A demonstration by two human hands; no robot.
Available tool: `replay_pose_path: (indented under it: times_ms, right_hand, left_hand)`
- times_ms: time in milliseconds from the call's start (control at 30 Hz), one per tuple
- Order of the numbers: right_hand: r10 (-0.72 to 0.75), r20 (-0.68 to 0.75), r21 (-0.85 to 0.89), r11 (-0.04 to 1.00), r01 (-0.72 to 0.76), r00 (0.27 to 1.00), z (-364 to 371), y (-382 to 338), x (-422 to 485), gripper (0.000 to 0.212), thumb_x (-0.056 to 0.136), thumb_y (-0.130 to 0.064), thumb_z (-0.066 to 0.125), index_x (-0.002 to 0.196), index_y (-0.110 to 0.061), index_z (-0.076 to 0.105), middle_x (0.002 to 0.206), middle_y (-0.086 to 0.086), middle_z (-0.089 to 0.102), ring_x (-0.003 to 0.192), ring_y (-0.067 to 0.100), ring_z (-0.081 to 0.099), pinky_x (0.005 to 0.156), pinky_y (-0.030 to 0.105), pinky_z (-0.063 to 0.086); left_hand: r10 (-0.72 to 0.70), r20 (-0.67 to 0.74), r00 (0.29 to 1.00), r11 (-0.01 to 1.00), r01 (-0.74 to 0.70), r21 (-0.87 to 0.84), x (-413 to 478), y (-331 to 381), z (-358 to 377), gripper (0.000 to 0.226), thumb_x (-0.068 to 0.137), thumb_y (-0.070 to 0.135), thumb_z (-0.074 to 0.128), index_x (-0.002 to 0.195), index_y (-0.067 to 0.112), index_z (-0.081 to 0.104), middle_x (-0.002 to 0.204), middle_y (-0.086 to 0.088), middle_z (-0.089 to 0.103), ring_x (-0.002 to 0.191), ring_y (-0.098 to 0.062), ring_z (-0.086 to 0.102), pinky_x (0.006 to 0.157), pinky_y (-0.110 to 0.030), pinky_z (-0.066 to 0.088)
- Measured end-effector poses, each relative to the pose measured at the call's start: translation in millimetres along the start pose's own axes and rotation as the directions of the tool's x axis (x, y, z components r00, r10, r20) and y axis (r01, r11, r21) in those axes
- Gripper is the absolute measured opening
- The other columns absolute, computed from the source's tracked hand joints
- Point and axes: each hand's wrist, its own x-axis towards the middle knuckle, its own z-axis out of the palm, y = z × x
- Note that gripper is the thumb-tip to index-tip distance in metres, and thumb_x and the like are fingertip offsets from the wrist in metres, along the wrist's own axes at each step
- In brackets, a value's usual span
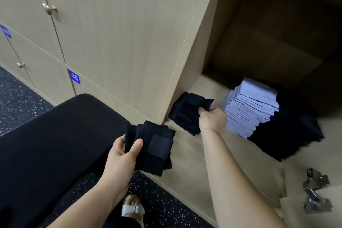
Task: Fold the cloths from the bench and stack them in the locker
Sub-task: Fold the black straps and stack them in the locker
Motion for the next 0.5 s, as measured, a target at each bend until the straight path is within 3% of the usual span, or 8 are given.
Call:
replay_pose_path:
  times_ms: [100,267,367,500]
  right_hand:
    - [-0.055,-0.009,-0.235,0.971,0.051,0.998,1,5,3,0.016,0.082,-0.029,0.069,0.092,-0.016,0.066,0.09,0.004,0.067,0.079,0.027,0.06,0.059,0.028,0.039]
    - [-0.131,-0.026,-0.346,0.931,0.114,0.991,-8,2,-5,0.027,0.083,-0.031,0.068,0.101,-0.012,0.063,0.108,0.009,0.06,0.101,0.031,0.057,0.065,0.033,0.041]
    - [-0.194,-0.004,-0.18,0.965,0.19,0.981,-29,-10,-40,0.027,0.086,-0.028,0.064,0.111,-0.018,0.063,0.101,-0.004,0.06,0.101,0.024,0.058,0.069,0.032,0.042]
    - [-0.245,0.344,0.165,0.966,0.199,0.906,-56,-14,-123,0.014,0.079,-0.034,0.072,0.088,-0.024,0.07,0.082,-0.011,0.07,0.082,0.004,0.065,0.077,0.03,0.055]
  left_hand:
    - [0.004,0.003,1.0,1.0,-0.004,-0.004,-2,2,0,0.021,0.095,0.018,0.061,0.116,0.019,0.061,0.105,-0.008,0.073,0.1,-0.028,0.07,0.093,-0.054,0.053]
    - [0.024,0.023,0.999,1.0,-0.024,-0.003,-11,9,-1,0.024,0.095,0.021,0.062,0.119,0.021,0.06,0.11,-0.004,0.072,0.103,-0.025,0.069,0.094,-0.05,0.053]
    - [0.047,0.017,0.999,0.999,-0.047,-0.022,-21,15,0,0.024,0.095,0.021,0.061,0.12,0.022,0.059,0.112,-0.003,0.071,0.104,-0.024,0.068,0.095,-0.049,0.053]
    - [0.06,0.0,0.998,0.996,-0.06,-0.067,-37,22,4,0.027,0.097,0.019,0.059,0.124,0.021,0.054,0.118,-0.006,0.067,0.107,-0.024,0.066,0.096,-0.048,0.052]
